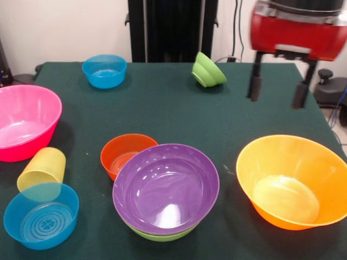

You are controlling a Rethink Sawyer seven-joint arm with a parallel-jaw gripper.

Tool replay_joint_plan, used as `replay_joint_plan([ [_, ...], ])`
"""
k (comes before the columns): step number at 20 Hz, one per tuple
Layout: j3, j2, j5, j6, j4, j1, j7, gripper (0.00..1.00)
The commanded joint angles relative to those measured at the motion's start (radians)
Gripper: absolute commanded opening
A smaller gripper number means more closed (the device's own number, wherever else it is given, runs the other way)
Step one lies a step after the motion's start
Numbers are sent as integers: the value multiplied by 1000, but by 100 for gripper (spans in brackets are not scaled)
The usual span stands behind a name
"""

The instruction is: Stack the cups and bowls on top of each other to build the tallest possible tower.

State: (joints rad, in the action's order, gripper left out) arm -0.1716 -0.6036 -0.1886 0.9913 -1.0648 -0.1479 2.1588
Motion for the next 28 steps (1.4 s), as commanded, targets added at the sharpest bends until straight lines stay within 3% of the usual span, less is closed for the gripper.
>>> replay_joint_plan([
  [1, -35, -39, -30, -100, -235, -62, -123, 100],
  [7, -50, -83, -48, -122, -308, -92, -150, 100],
  [16, 30, -37, -140, -116, -242, 6, -22, 100],
  [22, 62, -29, -121, -30, -180, 61, 40, 100],
  [28, 71, -34, -87, -5, -170, 77, 50, 100],
])
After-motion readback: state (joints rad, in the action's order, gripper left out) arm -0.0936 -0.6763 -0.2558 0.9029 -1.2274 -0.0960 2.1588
